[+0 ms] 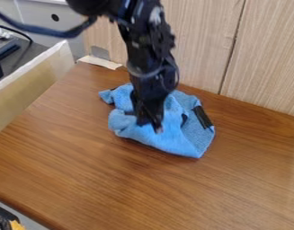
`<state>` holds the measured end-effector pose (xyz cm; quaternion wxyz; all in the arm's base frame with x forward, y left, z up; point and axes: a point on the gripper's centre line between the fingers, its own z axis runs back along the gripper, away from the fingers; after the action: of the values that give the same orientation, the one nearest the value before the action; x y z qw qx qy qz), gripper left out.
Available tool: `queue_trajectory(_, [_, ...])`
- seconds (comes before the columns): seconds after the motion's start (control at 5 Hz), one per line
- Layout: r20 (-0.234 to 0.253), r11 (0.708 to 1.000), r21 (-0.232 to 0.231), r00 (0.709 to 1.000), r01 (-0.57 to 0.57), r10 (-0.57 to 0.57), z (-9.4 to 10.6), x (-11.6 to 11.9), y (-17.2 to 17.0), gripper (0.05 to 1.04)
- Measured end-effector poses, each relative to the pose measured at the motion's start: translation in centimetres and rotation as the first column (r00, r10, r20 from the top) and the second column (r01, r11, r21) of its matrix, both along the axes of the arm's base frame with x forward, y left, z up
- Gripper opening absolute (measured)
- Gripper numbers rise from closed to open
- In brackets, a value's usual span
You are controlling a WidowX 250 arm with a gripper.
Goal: Unfold the cloth from the top to the
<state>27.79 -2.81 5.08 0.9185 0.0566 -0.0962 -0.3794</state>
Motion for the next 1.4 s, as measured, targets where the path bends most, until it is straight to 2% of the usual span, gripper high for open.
queue_trajectory(0.2, [-0.02,1.0,0.007,0.999,0.031,-0.031,-1.0,-2.0,-1.0,0.064])
queue_trajectory(0.4, [-0.009,1.0,0.009,1.0,0.017,-0.017,-1.7,-4.2,-1.0,0.064])
queue_trajectory(0.6, [-0.052,1.0,-0.002,0.999,0.008,-0.008,-3.9,-6.0,-0.5,0.086])
queue_trajectory(0.8, [-0.073,1.0,-0.009,0.997,-0.011,0.011,-4.6,-6.1,-0.2,0.247])
queue_trajectory(1.2, [-0.088,1.0,0.002,0.996,-0.024,0.025,-4.7,-5.9,0.2,0.833])
queue_trajectory(1.4, [-0.096,1.0,0.014,0.995,-0.028,0.03,-4.3,-5.5,0.2,1.005])
